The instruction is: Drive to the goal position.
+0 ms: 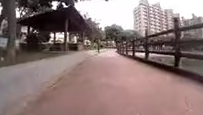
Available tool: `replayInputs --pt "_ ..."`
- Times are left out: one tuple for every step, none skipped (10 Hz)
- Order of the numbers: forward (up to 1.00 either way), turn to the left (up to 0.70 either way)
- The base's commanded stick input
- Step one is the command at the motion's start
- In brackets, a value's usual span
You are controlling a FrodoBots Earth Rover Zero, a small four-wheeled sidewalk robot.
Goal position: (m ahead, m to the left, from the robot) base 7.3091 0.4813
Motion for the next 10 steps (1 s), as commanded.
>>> replayInputs --pt "1.0 0.0" --pt "1.0 0.0" --pt "1.0 0.0" --pt "1.0 0.0" --pt "1.0 0.0" --pt "1.0 0.0" --pt "1.0 0.0" --pt "1.0 0.0" --pt "1.0 0.0" --pt "1.0 0.0"
